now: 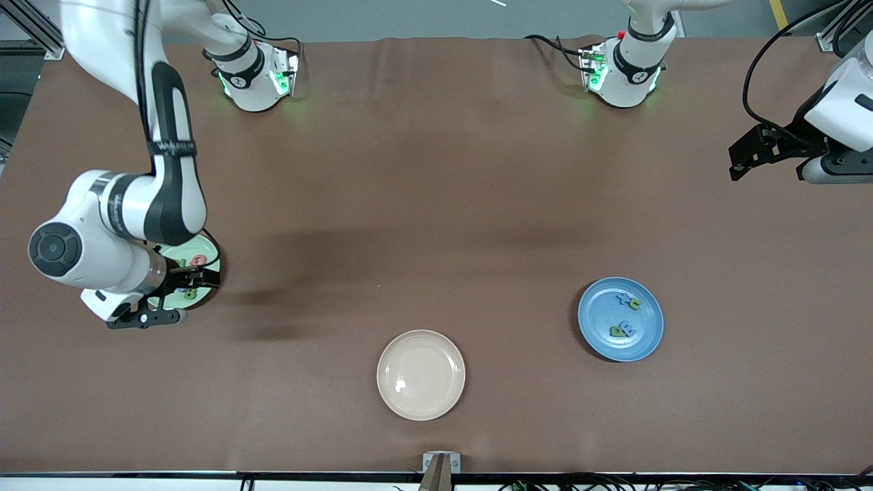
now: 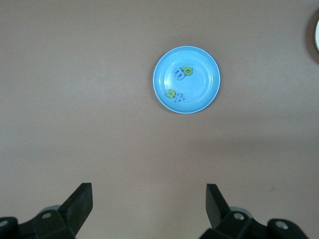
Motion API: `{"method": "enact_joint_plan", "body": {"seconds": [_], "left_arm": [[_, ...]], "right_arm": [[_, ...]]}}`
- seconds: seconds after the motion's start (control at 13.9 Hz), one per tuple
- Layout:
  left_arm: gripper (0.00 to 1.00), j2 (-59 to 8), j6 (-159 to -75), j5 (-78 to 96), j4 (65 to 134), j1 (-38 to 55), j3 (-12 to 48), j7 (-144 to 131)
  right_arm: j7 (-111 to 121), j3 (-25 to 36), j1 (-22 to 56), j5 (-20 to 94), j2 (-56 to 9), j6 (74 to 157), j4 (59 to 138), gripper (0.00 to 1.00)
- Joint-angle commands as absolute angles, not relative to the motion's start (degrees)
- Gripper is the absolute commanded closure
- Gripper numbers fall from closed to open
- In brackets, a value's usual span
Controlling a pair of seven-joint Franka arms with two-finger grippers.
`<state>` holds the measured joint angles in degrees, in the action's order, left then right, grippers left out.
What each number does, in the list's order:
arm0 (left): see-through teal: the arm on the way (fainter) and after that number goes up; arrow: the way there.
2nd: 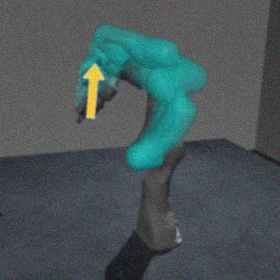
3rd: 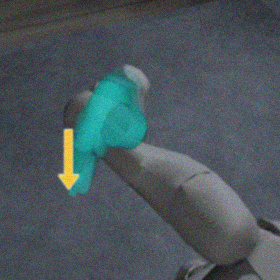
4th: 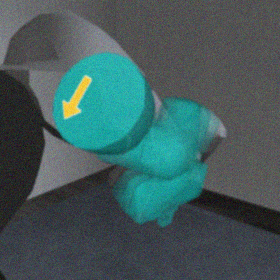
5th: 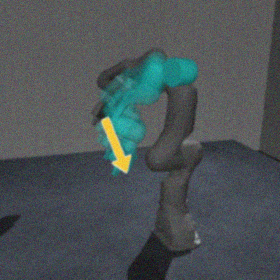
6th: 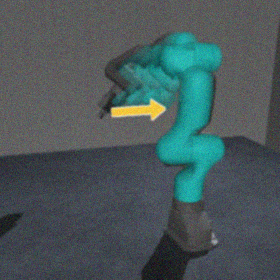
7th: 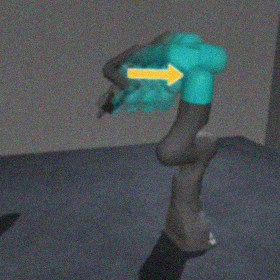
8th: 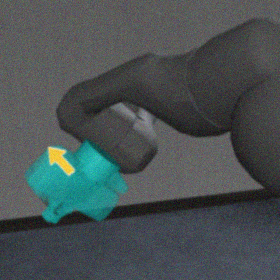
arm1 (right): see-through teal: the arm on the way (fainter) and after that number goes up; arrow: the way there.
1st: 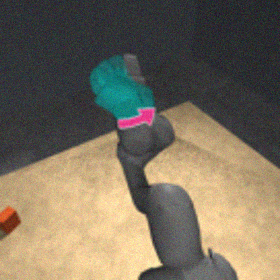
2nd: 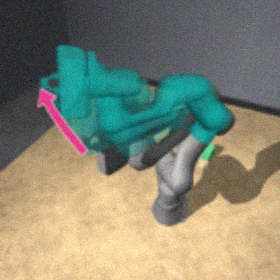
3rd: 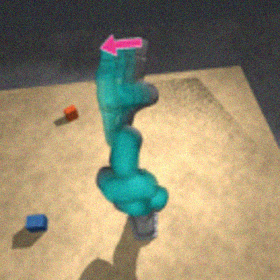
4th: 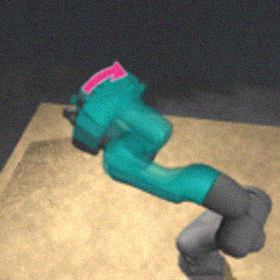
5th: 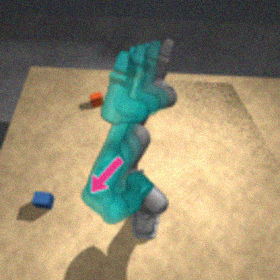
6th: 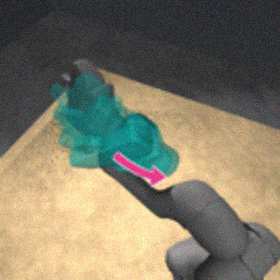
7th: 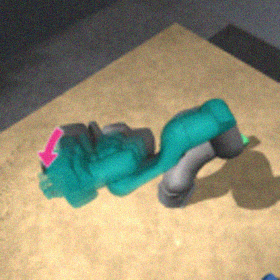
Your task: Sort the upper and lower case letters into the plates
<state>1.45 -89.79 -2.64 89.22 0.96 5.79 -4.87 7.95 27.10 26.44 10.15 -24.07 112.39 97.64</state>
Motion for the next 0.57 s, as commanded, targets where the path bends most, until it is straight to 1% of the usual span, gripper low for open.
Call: {"method": "enact_joint_plan", "body": {"seconds": [0.0, 0.07, 0.14, 0.36, 0.5], "left_arm": [[0.0, 1.6, -90.3, -1.6, 89.1, 0.8, 5.8, -5.4], [0.0, 1.6, -90.3, -1.6, 89.1, 0.8, 5.8, -5.4], [0.0, 1.6, -90.3, -1.6, 89.1, 0.8, 5.8, -5.4], [0.0, 1.6, -90.3, -1.6, 89.1, 0.7, 5.8, -5.4], [0.0, 1.6, -90.3, -1.6, 89.1, 0.8, 5.8, -5.3]], "right_arm": [[2.4, -1.5, 0.5, 1.9, -14.1, 108.7, 99.3, 0.02], [2.0, -7.1, -4.6, 0.5, -12.1, 107.6, 99.2, 0.02], [1.9, -9.3, -6.5, 0.2, -9.8, 106.6, 99.3, 0.02], [2.0, -9.4, -6.7, 0.2, -3.9, 103.6, 99.2, 0.01], [1.4, -9.1, -6.7, 0.2, -2.3, 101.0, 98.1, 0.01]]}}
